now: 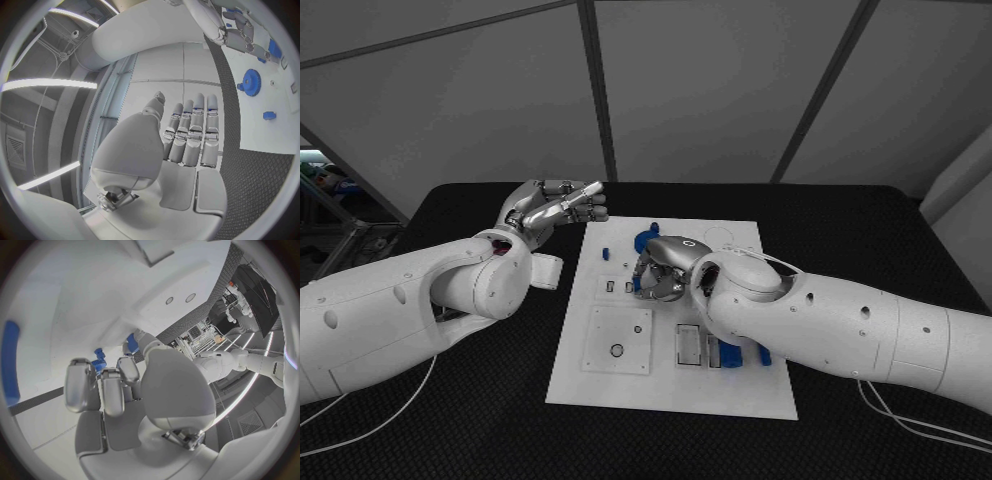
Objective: Assemble the parts on the task board
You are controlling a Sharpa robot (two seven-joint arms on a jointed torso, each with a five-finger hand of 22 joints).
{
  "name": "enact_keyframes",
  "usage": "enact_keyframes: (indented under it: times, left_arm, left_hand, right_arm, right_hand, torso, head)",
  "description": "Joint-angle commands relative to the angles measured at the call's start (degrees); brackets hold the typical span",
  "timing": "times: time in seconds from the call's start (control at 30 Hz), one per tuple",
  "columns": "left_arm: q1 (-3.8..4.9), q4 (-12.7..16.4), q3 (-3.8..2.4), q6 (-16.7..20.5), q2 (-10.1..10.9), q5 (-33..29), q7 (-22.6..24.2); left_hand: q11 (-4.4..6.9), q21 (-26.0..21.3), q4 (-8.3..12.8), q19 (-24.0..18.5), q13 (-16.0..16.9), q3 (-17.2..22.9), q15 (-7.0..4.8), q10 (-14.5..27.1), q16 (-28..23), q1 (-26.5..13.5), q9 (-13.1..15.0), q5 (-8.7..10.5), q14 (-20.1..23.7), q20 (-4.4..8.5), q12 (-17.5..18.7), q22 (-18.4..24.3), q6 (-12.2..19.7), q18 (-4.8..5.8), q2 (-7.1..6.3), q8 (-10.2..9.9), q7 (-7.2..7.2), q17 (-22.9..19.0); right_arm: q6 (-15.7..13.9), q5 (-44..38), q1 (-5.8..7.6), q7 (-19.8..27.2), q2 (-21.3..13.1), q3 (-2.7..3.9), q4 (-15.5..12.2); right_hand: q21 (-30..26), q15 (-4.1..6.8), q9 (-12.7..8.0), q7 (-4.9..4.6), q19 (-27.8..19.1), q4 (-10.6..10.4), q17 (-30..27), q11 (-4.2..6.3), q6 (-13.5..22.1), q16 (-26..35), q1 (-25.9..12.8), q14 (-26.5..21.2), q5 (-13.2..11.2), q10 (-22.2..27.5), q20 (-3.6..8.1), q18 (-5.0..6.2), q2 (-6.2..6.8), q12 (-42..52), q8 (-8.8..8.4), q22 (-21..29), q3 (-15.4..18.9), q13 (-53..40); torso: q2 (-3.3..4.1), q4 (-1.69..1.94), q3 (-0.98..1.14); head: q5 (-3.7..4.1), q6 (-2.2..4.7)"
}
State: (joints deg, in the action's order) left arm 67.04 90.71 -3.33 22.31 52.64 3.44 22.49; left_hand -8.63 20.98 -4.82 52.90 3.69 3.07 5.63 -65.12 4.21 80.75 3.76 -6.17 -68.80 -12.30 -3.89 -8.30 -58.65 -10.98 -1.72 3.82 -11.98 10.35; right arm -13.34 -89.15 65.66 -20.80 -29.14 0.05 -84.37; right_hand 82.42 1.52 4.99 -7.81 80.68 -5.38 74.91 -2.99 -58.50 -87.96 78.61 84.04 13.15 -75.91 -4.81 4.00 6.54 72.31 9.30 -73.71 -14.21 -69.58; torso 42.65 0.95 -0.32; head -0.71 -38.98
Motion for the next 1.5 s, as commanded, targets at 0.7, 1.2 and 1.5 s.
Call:
enact_keyframes:
  times: [0.7,1.2,1.5]
  left_arm:
    - [0.04,-0.1,-0.04,-0.5,0.0,0.3,0.0]
    - [0.01,-0.3,-0.04,-0.6,-0.1,0.7,-0.6]
    - [0.0,-0.7,-0.04,-1.6,0.2,4.6,-2.9]
  left_hand:
    - [-0.12,-0.2,0.3,-0.3,0.0,-0.1,0.3,0.1,-0.2,-0.5,-0.1,0.39,0.1,0.0,0.3,0.1,0.1,0.6,0.01,-0.2,-0.23,0.1]
    - [-0.15,-0.2,0.4,-0.3,0.0,0.0,0.32,0.1,-0.3,-0.6,-0.1,0.39,0.1,-0.03,0.3,0.1,0.1,0.6,0.01,-0.2,-0.27,0.1]
    - [1.46,2.6,0.2,3.1,0.4,-0.1,-1.7,-4.0,3.0,-1.8,0.1,0.41,-5.9,1.46,-0.7,-1.1,-1.2,0.38,-0.28,0.1,0.99,2.2]
  right_arm:
    - [1.7,-0.4,-0.27,-1.6,-0.2,-0.29,0.2]
    - [-6.5,-0.1,-0.47,1.3,-1.6,-0.29,-1.5]
    - [-15.5,3.2,-0.86,9.0,-6.0,-0.26,-5.3]
  right_hand:
    - [-1.3,-1.46,-0.9,-1.45,-1.2,-0.1,11.0,-1.26,5.5,0.0,-1.6,5.0,-0.7,4.3,-1.19,-0.12,1.8,-3.4,-1.77,1.7,0.0,3.9]
    - [-1.7,-1.73,-0.9,-1.62,-1.6,-1.7,10.6,-1.52,7.0,0.3,-2.7,4.8,-2.3,4.8,-1.52,0.02,3.78,-3.4,-0.88,2.3,2.0,4.6]
    - [-2.6,-1.99,-1.0,-1.93,-2.3,-5.4,9.5,-1.82,10.0,0.9,-0.5,4.6,-1.3,5.0,-1.76,0.31,4.49,-2.8,-0.02,3.8,9.8,5.1]
  torso:
    - [0.0,0.01,0.02]
    - [0.0,0.0,0.06]
    - [-0.08,-0.1,0.02]
  head:
    - [0.08,-0.09]
    - [0.2,-0.04]
    - [0.01,0.13]
